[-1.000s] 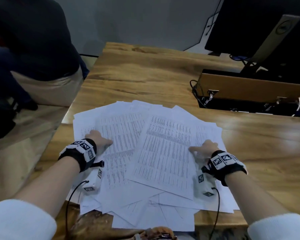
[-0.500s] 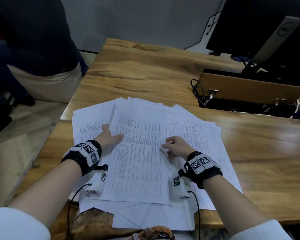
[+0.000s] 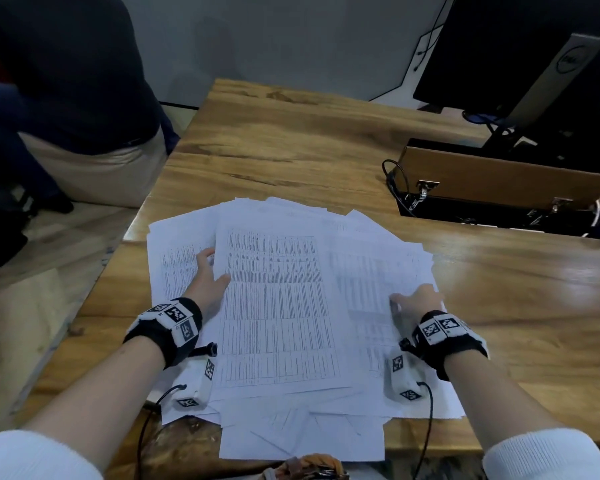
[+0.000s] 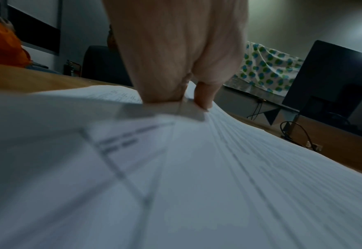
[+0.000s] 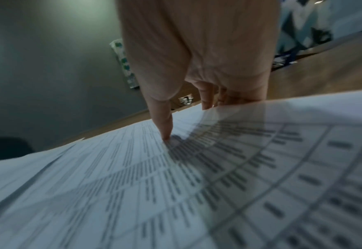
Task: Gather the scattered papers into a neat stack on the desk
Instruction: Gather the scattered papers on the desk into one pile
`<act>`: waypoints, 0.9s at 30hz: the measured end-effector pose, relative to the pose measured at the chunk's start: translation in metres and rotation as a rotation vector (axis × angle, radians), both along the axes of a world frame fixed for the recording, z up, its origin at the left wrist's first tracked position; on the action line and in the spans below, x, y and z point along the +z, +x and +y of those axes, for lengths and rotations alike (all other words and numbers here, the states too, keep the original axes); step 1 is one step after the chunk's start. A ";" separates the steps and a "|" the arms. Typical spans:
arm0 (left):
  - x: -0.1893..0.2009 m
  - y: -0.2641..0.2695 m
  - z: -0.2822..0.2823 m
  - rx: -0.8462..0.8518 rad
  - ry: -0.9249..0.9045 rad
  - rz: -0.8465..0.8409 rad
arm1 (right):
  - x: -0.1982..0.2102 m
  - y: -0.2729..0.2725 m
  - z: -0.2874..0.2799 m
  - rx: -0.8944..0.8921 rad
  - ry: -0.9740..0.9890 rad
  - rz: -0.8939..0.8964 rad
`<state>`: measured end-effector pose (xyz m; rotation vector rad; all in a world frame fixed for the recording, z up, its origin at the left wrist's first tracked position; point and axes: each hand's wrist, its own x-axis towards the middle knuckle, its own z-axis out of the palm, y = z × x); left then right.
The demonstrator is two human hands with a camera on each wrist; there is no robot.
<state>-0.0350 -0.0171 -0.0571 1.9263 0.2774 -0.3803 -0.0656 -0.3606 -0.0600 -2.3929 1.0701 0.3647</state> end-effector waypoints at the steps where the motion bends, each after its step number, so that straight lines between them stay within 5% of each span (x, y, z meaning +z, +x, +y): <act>1: 0.000 -0.001 -0.003 -0.005 0.007 0.008 | -0.001 0.001 0.005 0.026 0.024 -0.029; 7: 0.004 -0.004 -0.010 0.025 0.029 0.065 | -0.006 -0.001 0.063 0.048 0.261 -0.243; 15: 0.014 -0.004 -0.012 0.012 0.119 0.153 | -0.001 0.000 0.082 0.033 0.488 -0.290; 18: 0.010 -0.003 -0.003 0.037 -0.016 0.154 | 0.001 -0.003 0.056 -0.006 0.346 -0.327; 22: 0.015 -0.004 0.002 0.067 -0.090 0.189 | 0.004 -0.009 0.020 0.101 -0.047 -0.096; 27: 0.001 0.000 0.009 0.068 -0.082 0.170 | 0.001 -0.007 0.018 0.248 0.052 -0.074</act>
